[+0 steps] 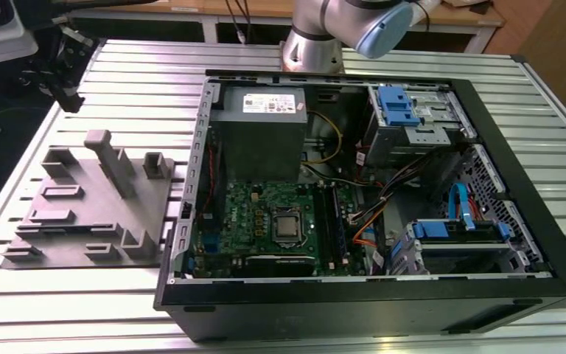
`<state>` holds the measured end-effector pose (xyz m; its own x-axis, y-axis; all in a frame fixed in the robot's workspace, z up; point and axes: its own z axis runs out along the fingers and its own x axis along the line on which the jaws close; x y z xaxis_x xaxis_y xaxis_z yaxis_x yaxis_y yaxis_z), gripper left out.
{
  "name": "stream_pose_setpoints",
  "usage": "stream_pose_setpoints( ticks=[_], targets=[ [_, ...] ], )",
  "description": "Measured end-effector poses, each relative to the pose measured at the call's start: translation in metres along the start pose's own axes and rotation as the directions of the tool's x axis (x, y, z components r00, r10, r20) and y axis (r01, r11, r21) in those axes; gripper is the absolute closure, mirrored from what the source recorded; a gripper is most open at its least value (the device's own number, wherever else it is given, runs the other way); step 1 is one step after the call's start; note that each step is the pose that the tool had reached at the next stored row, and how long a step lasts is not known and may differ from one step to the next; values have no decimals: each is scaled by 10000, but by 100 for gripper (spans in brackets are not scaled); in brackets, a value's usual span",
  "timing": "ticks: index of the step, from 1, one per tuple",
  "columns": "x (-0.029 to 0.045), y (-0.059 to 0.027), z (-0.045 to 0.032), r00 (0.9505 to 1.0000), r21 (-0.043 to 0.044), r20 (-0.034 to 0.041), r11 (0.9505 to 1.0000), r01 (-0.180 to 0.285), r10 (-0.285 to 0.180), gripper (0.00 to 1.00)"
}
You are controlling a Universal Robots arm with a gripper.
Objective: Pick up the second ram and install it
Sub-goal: 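Reach for the second ram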
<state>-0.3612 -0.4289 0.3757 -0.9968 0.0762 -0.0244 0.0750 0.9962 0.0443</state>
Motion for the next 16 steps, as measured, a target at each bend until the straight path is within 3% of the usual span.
stream_pose_setpoints(
  ticks=[16],
  targets=[
    [175, -204, 79, 10000, 0, 0, 10000, 1, -1, 93]
  ],
)
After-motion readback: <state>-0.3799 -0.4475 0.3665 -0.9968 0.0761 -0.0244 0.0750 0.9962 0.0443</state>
